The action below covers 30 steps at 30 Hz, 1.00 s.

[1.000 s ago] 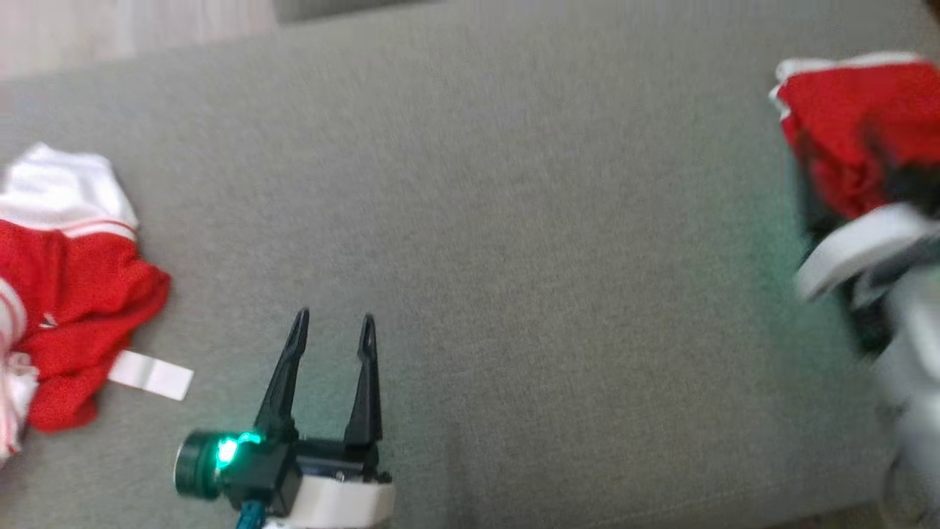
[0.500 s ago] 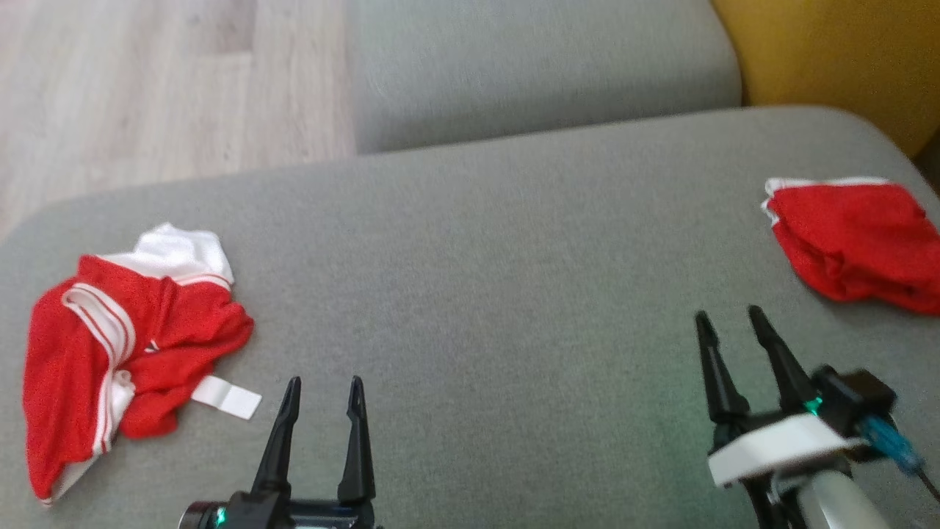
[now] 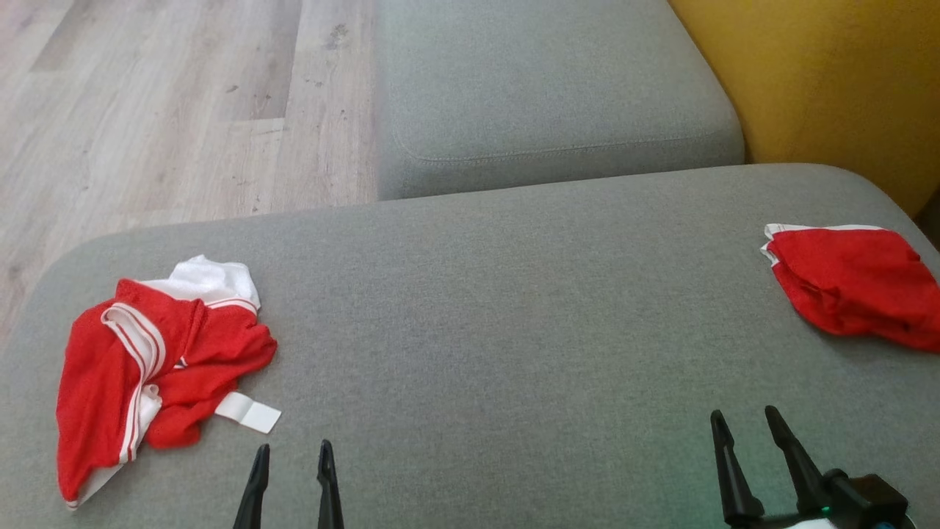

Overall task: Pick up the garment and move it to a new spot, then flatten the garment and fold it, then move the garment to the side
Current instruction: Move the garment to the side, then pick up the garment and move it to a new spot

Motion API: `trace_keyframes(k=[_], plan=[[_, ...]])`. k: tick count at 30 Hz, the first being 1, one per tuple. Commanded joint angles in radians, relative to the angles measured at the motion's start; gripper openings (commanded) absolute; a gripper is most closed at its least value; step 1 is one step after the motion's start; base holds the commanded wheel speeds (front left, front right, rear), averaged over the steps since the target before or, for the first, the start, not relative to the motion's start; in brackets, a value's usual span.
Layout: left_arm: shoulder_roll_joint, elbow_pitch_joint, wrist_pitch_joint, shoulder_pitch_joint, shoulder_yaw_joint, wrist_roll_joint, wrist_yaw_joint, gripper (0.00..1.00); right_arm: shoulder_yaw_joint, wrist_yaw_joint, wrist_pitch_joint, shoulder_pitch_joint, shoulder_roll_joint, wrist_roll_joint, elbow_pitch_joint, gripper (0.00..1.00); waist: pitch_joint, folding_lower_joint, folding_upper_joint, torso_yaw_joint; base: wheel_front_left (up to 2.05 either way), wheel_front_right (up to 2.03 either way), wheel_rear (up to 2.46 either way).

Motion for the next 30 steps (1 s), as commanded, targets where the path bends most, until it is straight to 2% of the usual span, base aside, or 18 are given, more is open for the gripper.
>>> trace_keyframes(k=[1,23,30], plan=[[-0.007,-0.028,-0.005,-0.038,0.039,0.014,-0.008,1.0,0.018,0.007,-0.011,-0.029,-0.008,-0.008,-0.033,1.0,-0.005,0.0001,0.0,0.002,0.0,0.0,0.0],[-0.007,-0.009,-0.005,-0.046,0.045,0.017,-0.016,1.0,0.034,0.007,-0.011,-0.027,-0.005,0.004,-0.022,1.0,-0.009,0.0001,0.0,0.006,0.0,0.0,0.0],[-0.007,-0.011,-0.005,-0.053,0.048,0.018,-0.019,1.0,0.034,0.007,-0.011,-0.028,-0.011,0.01,-0.022,1.0,-0.011,0.0001,0.0,0.034,0.0,0.0,0.0]])
